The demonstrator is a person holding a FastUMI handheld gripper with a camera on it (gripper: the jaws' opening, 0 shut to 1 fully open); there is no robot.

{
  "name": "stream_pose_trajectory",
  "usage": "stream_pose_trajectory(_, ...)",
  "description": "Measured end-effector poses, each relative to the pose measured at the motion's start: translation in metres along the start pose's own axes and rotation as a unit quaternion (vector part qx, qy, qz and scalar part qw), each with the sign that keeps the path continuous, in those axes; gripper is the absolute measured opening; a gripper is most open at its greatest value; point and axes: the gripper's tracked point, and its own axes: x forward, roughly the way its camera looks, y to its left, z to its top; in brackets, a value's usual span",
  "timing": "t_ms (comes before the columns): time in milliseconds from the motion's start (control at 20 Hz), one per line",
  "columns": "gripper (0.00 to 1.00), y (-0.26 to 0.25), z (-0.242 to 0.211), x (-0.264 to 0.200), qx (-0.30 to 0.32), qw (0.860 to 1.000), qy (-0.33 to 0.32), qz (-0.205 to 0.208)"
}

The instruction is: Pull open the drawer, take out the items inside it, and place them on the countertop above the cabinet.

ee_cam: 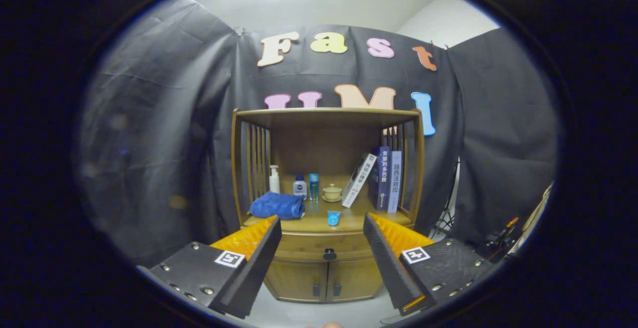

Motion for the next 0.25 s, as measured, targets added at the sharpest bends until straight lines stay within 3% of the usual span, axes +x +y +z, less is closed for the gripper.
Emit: stream_pose_trajectory(250, 0.99, -0.0035, -0.0045, -0.0072, -0.009, 1.000, -0.003, 0.000)
